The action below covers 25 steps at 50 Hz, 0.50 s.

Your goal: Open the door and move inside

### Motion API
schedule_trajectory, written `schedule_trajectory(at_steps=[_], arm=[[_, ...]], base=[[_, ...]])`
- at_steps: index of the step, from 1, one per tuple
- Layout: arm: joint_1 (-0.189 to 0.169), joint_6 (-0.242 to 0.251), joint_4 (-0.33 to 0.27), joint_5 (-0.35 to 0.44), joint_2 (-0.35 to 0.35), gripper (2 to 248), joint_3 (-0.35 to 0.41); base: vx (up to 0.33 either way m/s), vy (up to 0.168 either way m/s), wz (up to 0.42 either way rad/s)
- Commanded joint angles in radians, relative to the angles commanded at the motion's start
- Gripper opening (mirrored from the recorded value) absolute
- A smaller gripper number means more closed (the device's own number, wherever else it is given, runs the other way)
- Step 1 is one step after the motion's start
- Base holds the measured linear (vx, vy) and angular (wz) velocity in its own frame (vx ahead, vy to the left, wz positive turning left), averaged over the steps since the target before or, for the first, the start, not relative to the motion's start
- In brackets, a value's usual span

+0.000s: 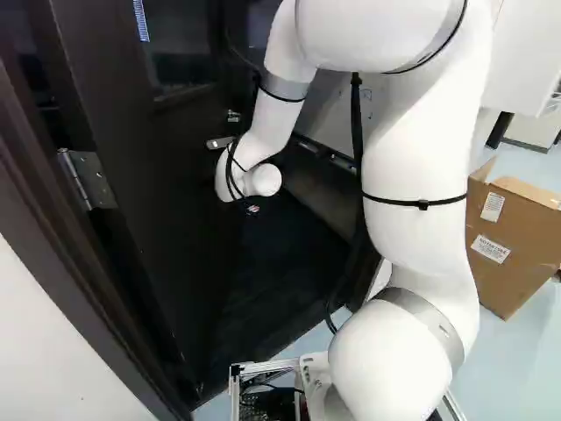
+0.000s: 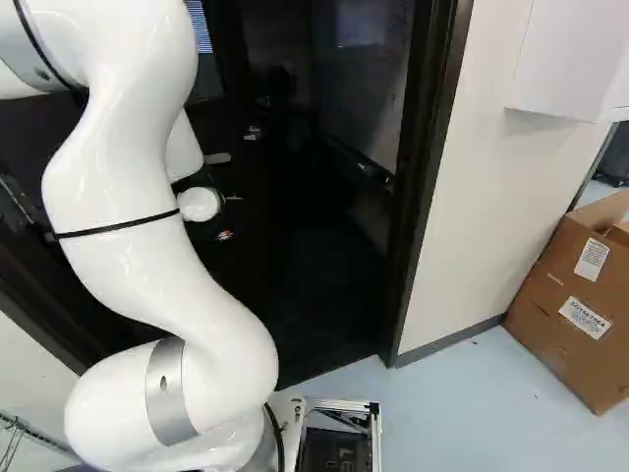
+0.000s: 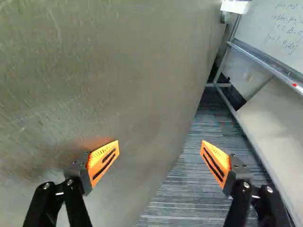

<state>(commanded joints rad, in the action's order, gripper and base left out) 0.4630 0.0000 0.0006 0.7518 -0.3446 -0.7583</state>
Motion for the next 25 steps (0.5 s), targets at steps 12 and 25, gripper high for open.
schedule_trajectory(at_steps=[12,25], arm=[[0.029,0.0,0.0,0.0,-0.03,247,-0.038],[0.059,0.0,0.0,0.0,-0.064,247,-0.08]], base=[[0.0,0.0,0.0],[0.0,0.0,0.0]])
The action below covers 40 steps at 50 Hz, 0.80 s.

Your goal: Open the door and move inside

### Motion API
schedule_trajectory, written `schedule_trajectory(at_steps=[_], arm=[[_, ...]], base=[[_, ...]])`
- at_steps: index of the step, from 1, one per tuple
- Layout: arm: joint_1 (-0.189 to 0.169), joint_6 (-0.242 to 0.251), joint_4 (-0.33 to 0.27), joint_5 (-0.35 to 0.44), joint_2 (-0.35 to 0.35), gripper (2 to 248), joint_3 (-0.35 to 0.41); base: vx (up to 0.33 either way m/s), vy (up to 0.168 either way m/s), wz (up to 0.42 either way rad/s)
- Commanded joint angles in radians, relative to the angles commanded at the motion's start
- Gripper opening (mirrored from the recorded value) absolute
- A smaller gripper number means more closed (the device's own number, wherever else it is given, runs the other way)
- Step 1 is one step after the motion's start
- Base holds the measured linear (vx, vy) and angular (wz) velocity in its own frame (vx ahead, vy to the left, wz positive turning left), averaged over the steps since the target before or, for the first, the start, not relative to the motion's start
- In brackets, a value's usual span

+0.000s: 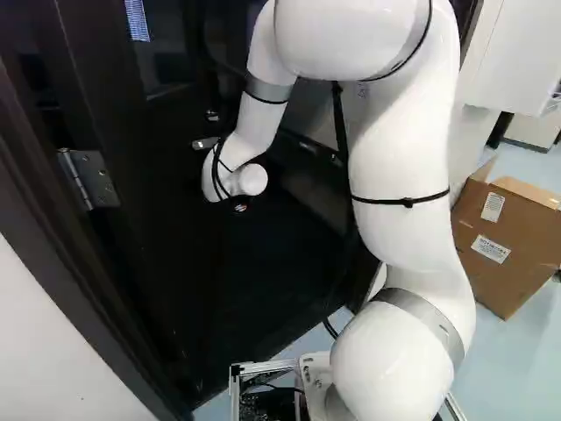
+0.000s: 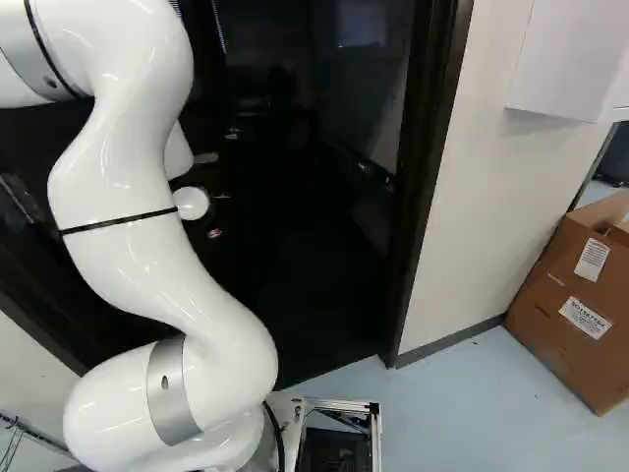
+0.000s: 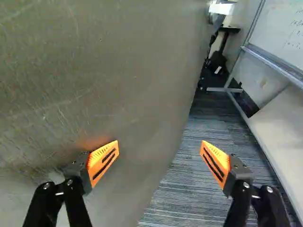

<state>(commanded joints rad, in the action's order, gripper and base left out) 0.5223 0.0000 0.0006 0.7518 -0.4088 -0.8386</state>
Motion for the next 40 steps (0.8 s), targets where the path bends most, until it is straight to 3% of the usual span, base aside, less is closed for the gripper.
schedule_trajectory(at_steps=[40], arm=[[0.09,0.0,0.0,0.0,-0.1,247,-0.129]], base=[[0.0,0.0,0.0]])
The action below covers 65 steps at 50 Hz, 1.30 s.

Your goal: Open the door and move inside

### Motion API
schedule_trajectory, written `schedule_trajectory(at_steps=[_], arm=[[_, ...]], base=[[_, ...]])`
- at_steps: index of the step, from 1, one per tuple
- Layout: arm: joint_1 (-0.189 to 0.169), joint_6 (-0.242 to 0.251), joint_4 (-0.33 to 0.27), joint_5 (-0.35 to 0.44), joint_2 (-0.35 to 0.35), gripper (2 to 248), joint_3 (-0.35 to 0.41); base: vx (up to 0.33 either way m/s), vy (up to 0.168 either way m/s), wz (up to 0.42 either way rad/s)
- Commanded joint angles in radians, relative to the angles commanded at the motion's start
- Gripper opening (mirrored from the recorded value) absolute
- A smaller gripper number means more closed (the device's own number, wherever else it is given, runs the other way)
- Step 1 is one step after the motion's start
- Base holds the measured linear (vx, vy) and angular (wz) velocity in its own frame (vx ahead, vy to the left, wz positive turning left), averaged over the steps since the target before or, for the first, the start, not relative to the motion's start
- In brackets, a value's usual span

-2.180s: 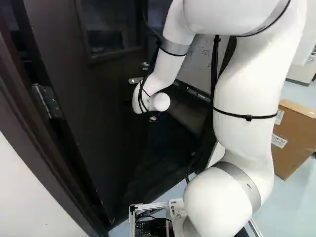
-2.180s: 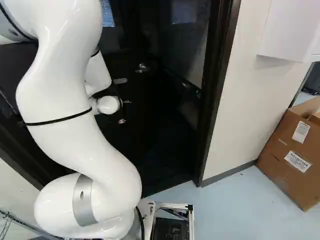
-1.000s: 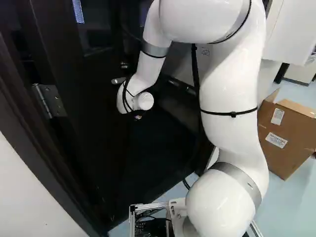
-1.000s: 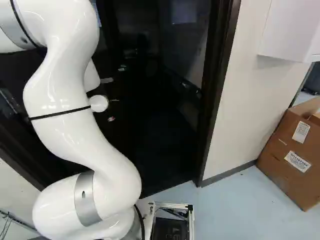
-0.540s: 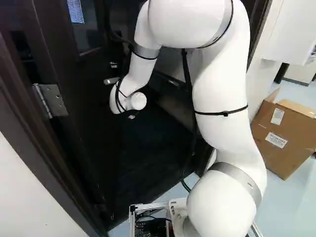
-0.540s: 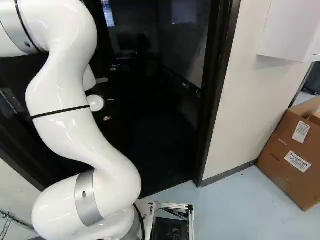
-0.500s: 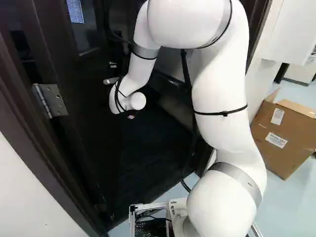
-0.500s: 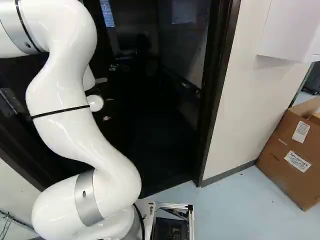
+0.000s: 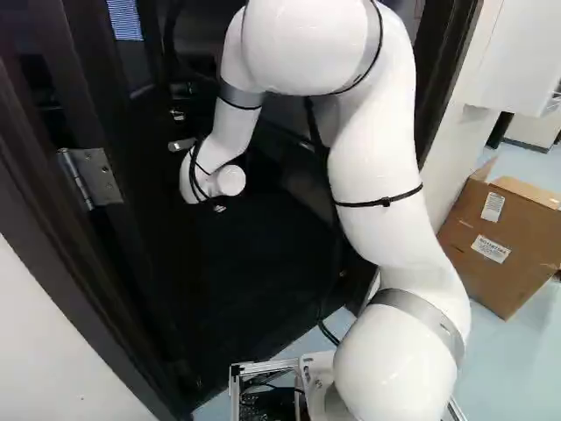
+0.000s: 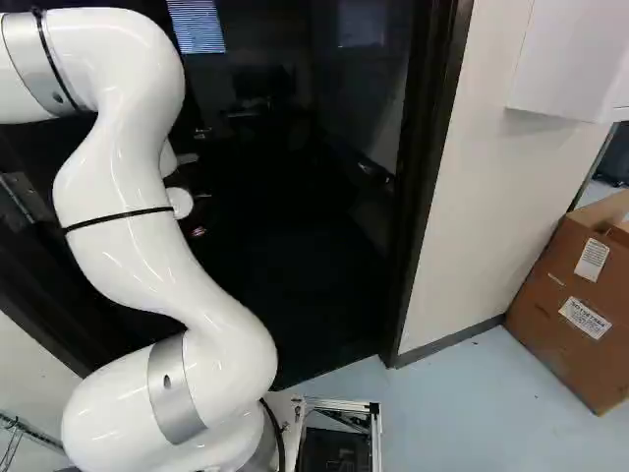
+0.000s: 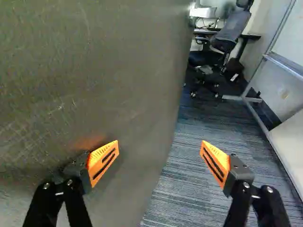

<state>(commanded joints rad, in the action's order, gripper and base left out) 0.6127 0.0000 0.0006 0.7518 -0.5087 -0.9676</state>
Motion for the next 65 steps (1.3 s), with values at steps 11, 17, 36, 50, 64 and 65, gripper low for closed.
schedule_trajectory(at_steps=[11,17,36,50,64,65], arm=[[0.023,0.0,0.0,0.0,-0.028,247,-0.037],[0.035,0.0,0.0,0.0,-0.043,247,-0.057],[0.064,0.0,0.0,0.0,-0.082,247,-0.109],[0.067,0.0,0.0,0.0,-0.086,247,-0.115],[0.064,0.0,0.0,0.0,-0.076,247,-0.102],[0.064,0.0,0.0,0.0,-0.075,247,-0.1]], base=[[0.0,0.0,0.0],[0.0,0.0,0.0],[0.0,0.0,0.0],[0.0,0.0,0.0],[0.0,0.0,0.0],[0.0,0.0,0.0]])
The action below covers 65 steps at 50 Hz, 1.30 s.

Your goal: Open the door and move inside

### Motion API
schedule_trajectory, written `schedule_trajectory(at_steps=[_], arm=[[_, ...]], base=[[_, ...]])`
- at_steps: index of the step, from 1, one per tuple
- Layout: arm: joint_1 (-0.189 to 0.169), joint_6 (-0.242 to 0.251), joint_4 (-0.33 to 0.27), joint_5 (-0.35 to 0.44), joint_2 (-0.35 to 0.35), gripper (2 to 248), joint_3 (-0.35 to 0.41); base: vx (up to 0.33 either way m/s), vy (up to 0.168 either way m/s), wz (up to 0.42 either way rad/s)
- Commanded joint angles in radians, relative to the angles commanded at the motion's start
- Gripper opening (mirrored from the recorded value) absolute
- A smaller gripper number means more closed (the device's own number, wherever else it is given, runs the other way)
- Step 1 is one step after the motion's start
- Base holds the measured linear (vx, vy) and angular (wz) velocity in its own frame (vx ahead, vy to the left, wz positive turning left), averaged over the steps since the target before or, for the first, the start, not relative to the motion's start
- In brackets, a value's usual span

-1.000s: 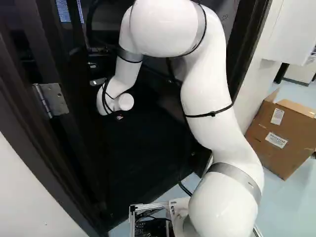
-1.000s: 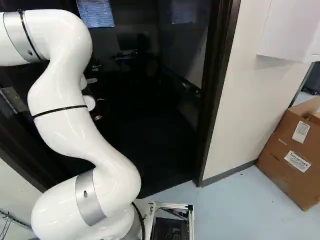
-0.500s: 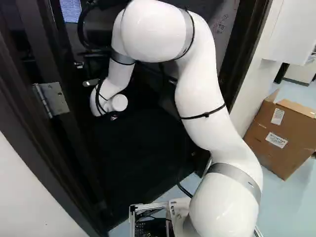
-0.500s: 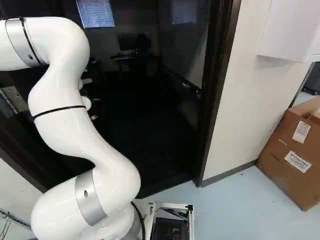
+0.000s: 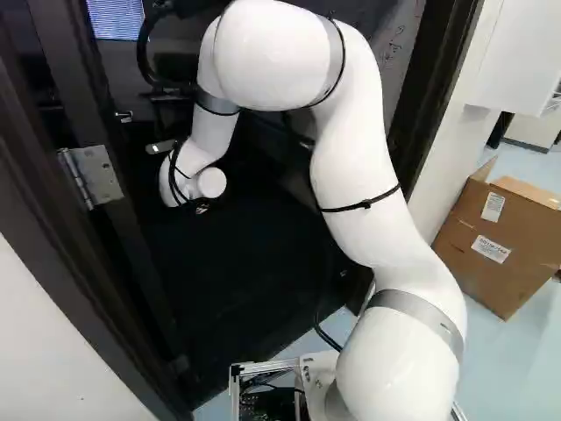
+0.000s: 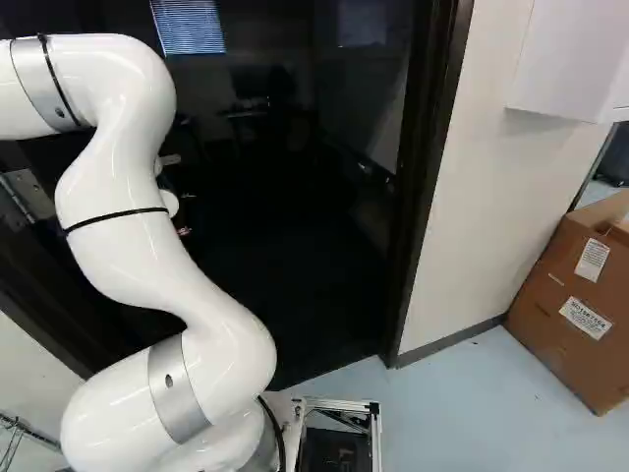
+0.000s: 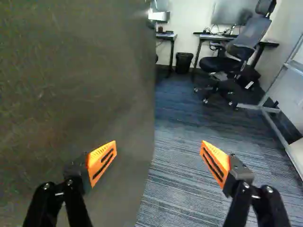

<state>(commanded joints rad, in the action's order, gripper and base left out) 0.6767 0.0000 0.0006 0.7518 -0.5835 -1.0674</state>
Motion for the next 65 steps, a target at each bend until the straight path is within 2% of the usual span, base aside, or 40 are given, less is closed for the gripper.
schedule_trajectory(at_steps=[18,65], arm=[[-0.012,0.0,0.0,0.0,0.043,247,0.058],[-0.061,0.0,0.0,0.0,0.205,247,0.266]], base=[[0.0,0.0,0.0],[0.0,0.0,0.0]])
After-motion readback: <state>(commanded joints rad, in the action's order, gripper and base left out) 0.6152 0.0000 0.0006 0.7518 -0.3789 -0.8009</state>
